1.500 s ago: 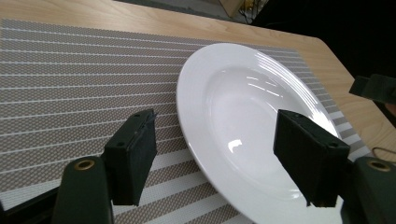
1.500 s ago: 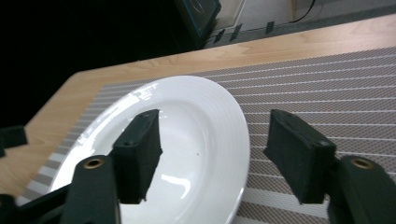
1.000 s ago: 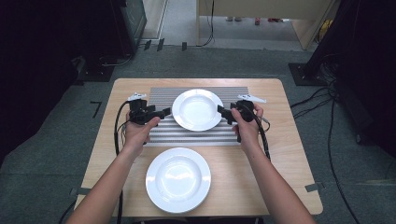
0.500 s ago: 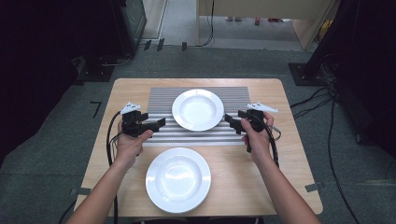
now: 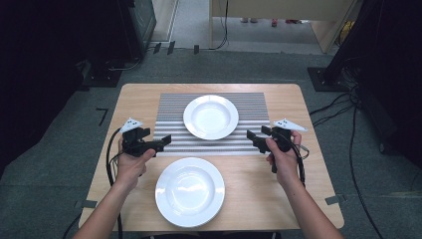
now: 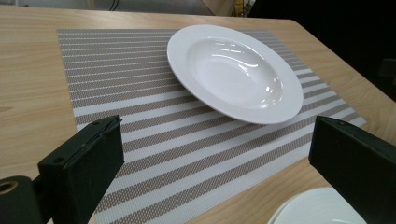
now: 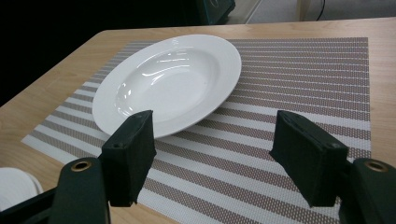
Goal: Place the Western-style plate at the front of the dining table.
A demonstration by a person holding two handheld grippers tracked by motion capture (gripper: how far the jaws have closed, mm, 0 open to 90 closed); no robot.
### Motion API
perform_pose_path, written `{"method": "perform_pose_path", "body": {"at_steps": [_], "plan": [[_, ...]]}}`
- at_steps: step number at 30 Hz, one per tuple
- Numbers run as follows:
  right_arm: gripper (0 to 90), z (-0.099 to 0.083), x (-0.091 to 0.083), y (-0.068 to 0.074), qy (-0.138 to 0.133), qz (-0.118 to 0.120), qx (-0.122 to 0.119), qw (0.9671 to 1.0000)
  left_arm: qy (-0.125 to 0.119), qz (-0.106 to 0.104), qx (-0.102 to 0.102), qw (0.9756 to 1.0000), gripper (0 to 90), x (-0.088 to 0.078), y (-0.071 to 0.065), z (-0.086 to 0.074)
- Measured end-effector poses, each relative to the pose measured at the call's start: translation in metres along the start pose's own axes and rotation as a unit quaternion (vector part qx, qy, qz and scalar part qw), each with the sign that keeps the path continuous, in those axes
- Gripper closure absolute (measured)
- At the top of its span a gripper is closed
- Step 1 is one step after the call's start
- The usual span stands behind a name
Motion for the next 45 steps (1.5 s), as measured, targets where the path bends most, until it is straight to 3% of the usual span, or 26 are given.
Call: {"method": "perform_pose_path", "body": {"at_steps": [9, 28, 38, 45], "plan": [[29.5, -0.016, -0.020, -0.010, 0.001, -0.005, -0.005, 1.0000, 0.004, 0.004, 0.007, 1.0000, 3.4, -0.012, -0.003, -0.017], [25.3, -0.048, -0.049, -0.044, 0.015, -0.019, 0.018, 0.9995, 0.011, 0.013, -0.020, 0.9997, 3.4, -0.032, 0.006, -0.053], [25.2, -0.068, -0.068, -0.068, 0.026, -0.052, 0.017, 0.9981, 0.025, 0.020, -0.033, 0.9990, 3.4, -0.041, 0.014, -0.075], [25.3, -0.081, -0.082, -0.082, 0.033, -0.067, 0.023, 0.9969, 0.029, 0.035, -0.039, 0.9982, 3.4, -0.054, 0.023, -0.086]]}}
Point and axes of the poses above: each handheld gripper's, and its own axes: x roughly forward along the jaws, z roughly out of its top, y roughly to its left, the point moved 4 cm from there along x, roughly forward along the jaws, and after that the axes turned 5 degrees about -z, right-handed, at the moved point
